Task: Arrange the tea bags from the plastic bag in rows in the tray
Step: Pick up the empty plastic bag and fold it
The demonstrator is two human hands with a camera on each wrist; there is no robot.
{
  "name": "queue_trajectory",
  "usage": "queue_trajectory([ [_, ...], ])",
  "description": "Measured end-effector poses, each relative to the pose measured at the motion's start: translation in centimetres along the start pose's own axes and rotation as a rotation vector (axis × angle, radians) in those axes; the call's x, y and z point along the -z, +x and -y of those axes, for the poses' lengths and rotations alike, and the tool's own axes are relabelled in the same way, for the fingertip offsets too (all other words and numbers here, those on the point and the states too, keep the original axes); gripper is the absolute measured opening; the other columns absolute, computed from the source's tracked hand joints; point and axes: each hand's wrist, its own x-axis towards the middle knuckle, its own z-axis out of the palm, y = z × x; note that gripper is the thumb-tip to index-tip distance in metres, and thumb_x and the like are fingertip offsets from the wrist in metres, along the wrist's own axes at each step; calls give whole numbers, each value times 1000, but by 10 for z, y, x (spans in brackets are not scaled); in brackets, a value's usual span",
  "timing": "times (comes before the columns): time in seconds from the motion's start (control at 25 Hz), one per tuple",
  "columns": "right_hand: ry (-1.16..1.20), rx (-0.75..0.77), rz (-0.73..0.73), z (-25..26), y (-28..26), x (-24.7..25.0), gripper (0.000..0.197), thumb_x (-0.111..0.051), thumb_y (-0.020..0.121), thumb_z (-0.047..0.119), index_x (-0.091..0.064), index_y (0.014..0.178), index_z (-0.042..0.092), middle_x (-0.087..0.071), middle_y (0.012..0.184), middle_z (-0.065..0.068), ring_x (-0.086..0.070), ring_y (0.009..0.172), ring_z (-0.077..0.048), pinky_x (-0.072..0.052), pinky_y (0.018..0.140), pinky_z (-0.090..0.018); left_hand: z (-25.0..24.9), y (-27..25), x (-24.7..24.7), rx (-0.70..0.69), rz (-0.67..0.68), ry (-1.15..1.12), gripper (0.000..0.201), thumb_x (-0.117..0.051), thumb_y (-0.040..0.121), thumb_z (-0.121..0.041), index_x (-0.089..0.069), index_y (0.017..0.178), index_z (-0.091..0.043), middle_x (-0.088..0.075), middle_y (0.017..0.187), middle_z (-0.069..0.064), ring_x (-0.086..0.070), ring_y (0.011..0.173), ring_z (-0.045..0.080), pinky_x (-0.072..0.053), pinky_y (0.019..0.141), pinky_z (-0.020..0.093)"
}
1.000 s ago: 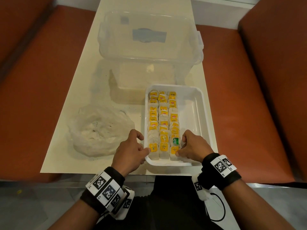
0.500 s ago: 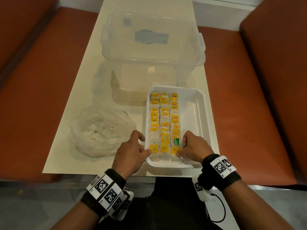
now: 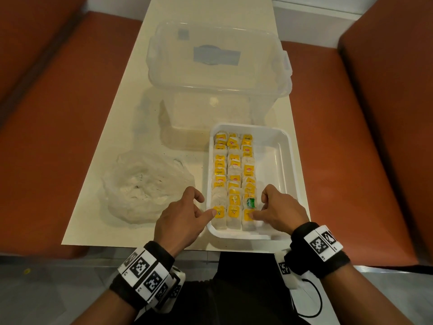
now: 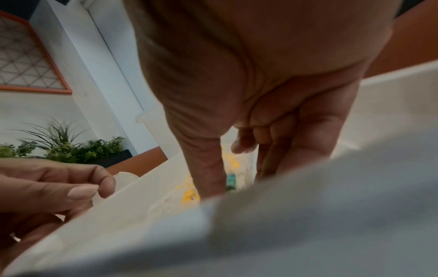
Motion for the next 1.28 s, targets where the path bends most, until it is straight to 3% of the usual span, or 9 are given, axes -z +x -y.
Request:
queue_trajectory([
  [0.24, 246, 317, -62, 67, -26, 17, 30, -73, 83, 49, -49, 87, 31, -67, 84, 11, -65, 69, -14, -52, 68, -36, 13, -14, 59, -33, -265, -58, 21, -63, 88, -55, -54, 96, -38, -63, 80, -18, -59, 66, 1, -50, 64, 27],
  [0.4, 43, 428, -104, 138, -9, 5, 53, -66, 83, 62, -46, 125, 36, -63, 108, 11, -64, 88, -16, -50, 74, -35, 65, 1, 103, 151, -533, 19, 33, -66, 85, -54, -51, 110, -39, -57, 112, -6, -58, 92, 14, -52, 72, 35],
  [0.56, -222, 339, -144, 177, 24, -24, 79, -59, 85, 67, -21, 148, 39, -64, 90, -2, -63, 85, -27, -47, 65, -34, 101, 27, 111, 423, -437, 91, 64, -70, 84, -52, -42, 137, -32, -48, 139, 9, -51, 119, 31, -49, 90, 44],
  [0.72, -146, 306, -94, 173, 42, -43, 56, -55, 91, 26, -37, 143, 37, -72, 88, -4, -67, 86, -29, -55, 73, -35, 114, 36, 99, 384, -322, -94, 65, -68, 90, -28, -36, 147, -27, -54, 139, 11, -54, 121, 31, -43, 93, 38],
  [0.84, -1, 311, -150, 171, 45, -43, 36, -54, 87, 13, -67, 117, 26, -75, 101, -2, -70, 91, -26, -51, 76, -31, 108, 31, 94, 235, -399, -227, 30, -58, 92, -15, -62, 119, -27, -64, 117, 7, -59, 104, 24, -41, 79, 28],
  [0.92, 245, 326, -174, 182, 36, -45, 26, -53, 88, 13, -72, 106, 17, -76, 96, -4, -72, 86, -27, -56, 78, -38, 93, 28, 90, 130, -451, -331, 15, -59, 90, -17, -62, 90, -33, -58, 109, 4, -58, 97, 19, -41, 74, 23],
  [1.04, 406, 425, -49, 205, 7, -52, 26, -53, 90, 25, -71, 106, 13, -68, 106, -4, -68, 89, -23, -56, 84, -42, 67, 22, 84, 83, -300, -900, 11, -66, 74, -33, -57, 77, -27, -56, 105, 6, -55, 94, 20, -44, 86, 36],
  [1.16, 208, 599, 58, 217, -23, -50, 35, -55, 93, 38, -60, 117, 14, -47, 124, 1, -59, 97, -21, -52, 82, -35, 52, 26, 83, 131, -118, -1420, 48, -74, 82, -46, -56, 103, -7, -56, 109, 16, -54, 98, 33, -44, 86, 52],
  [1.28, -166, 684, -15, 215, -36, -45, 42, -51, 97, 40, -48, 135, 23, -39, 128, 1, -60, 90, -25, -51, 74, -36, 48, 31, 86, 304, -142, -1404, 25, -60, 98, -28, -53, 121, -19, -69, 109, 11, -68, 90, 27, -55, 75, 40],
])
